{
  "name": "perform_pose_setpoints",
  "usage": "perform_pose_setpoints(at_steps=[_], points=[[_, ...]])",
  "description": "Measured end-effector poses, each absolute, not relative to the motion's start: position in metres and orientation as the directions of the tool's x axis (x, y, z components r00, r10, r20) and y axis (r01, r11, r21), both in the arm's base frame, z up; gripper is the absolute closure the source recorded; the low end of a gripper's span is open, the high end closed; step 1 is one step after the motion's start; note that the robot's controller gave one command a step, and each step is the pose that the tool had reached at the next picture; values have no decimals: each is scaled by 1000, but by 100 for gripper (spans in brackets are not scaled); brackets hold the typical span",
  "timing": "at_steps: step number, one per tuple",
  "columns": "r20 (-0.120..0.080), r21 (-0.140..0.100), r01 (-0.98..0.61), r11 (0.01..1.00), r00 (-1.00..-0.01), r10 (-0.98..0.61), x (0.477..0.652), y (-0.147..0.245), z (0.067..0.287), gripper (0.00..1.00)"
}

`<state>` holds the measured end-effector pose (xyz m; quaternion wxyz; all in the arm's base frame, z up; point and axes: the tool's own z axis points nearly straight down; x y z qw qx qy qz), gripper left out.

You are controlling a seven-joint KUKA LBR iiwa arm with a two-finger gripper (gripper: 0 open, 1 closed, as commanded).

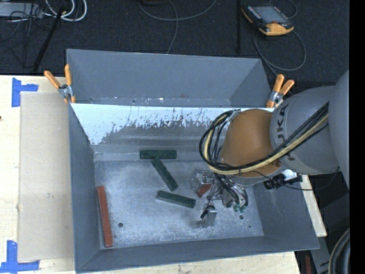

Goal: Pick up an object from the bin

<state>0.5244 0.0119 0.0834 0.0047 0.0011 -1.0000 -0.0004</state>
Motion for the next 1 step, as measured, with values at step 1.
perform_pose_setpoints(at_steps=[1], points=[[6, 2, 24, 1000, -1000, 24, 505, 43, 69, 0]])
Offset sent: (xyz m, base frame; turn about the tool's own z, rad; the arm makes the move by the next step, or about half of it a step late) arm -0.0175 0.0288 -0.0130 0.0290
